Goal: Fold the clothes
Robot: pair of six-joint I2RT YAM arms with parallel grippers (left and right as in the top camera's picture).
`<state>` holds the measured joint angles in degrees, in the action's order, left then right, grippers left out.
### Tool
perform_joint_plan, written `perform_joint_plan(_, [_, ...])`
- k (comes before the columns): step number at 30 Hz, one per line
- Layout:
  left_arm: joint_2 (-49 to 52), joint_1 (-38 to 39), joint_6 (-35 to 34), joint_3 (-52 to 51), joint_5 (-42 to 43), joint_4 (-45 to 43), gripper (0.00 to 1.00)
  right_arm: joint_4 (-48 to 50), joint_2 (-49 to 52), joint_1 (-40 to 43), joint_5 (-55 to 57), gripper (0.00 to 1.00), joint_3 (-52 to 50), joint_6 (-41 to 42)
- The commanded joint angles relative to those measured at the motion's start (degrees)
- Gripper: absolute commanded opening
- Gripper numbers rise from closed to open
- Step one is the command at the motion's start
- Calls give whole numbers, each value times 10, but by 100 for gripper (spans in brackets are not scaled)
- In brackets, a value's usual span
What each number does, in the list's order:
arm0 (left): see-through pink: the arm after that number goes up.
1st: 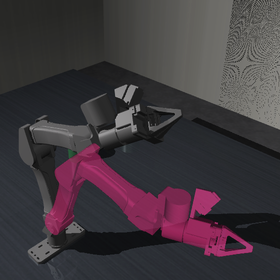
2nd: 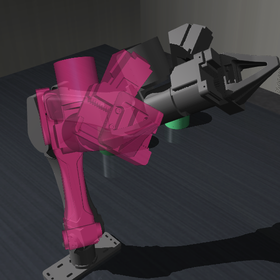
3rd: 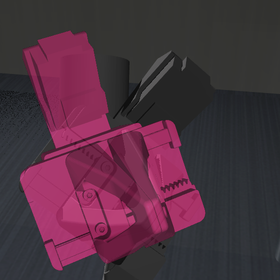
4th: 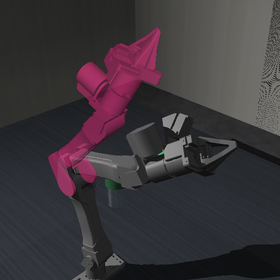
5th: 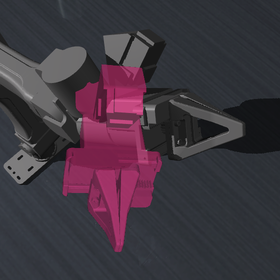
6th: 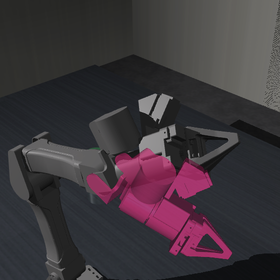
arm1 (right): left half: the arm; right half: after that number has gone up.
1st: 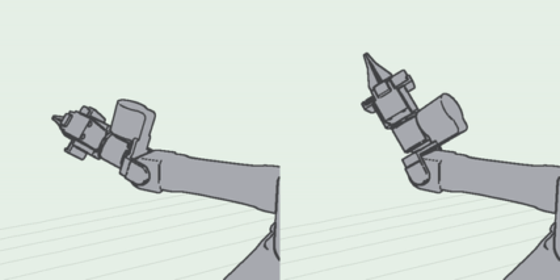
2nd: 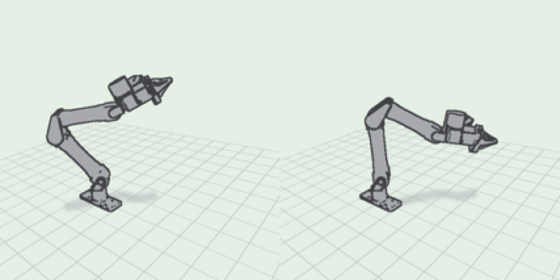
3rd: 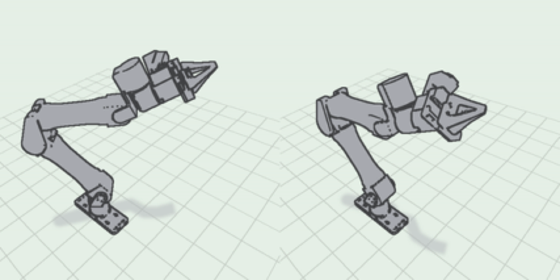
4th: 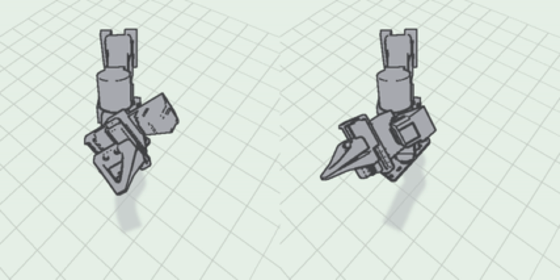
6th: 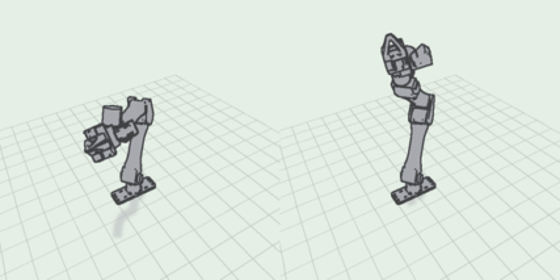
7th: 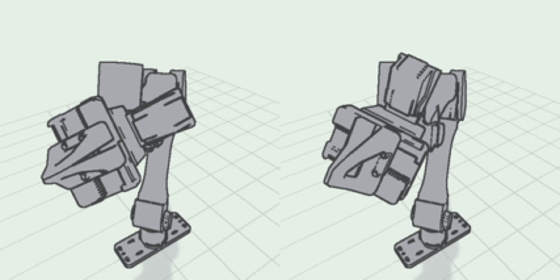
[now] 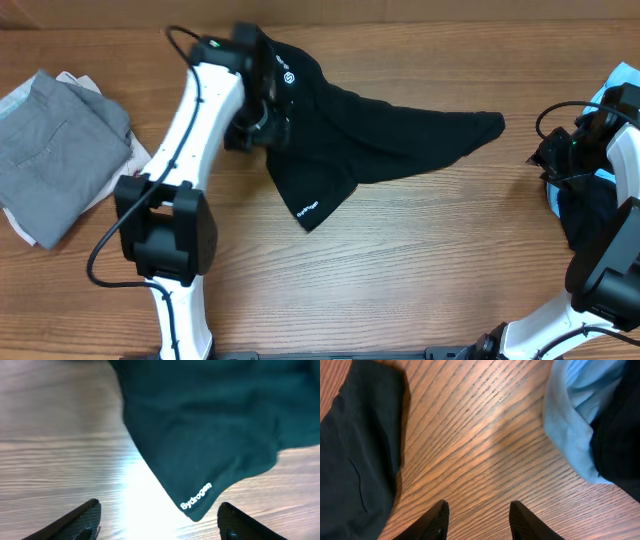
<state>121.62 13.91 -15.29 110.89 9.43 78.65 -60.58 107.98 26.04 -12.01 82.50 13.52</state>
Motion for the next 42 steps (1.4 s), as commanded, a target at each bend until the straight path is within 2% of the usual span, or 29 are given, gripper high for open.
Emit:
perform_joint_plan(1, [-6,17,-10,-90,5,-54,77,1,-13,-2,-3,44,10,-3])
perform_joint_plan(4, [-6,17,-22,-162,5,-124,76,0,-13,-2,-3,44,10,-3])
perform_joint_plan(8, [-6,18,-37,-220,5,-209,69,0,-13,-2,-3,45,10,-3])
perform_joint_plan(16, [-6,27,-54,-276,5,-302,59,0,-13,-2,-2,45,10,-3])
perform_joint_plan(17, [-6,30,-59,-289,5,-313,55,0,-13,-2,-2,45,10,-3])
perform_joint_plan(21, [-6,33,-66,-310,5,-322,4,0,-13,-2,-1,46,10,-3])
perform_joint_plan(24, [-6,33,-66,-303,5,-304,4,0,-13,-2,-1,46,10,-3])
perform_joint_plan(26, [-7,31,-58,-288,5,-273,4,-3,-13,-2,-1,52,10,-3])
perform_joint_plan(29, [-7,21,-32,-237,4,-171,4,-18,-13,-4,-1,59,7,-3])
perform_joint_plan(33, [-21,-5,-21,-176,5,-46,4,-29,-13,-13,-4,62,-15,-3])
perform_joint_plan(34, [-31,-14,0,-163,23,-20,4,-29,-13,-18,-18,63,-24,-3])
perform_joint_plan(36, [-55,-32,35,-154,50,5,4,-25,-13,-31,-48,64,-37,-5])
perform_joint_plan(42, [-126,-82,46,-154,60,43,4,-11,-12,-84,-57,64,-53,-16])
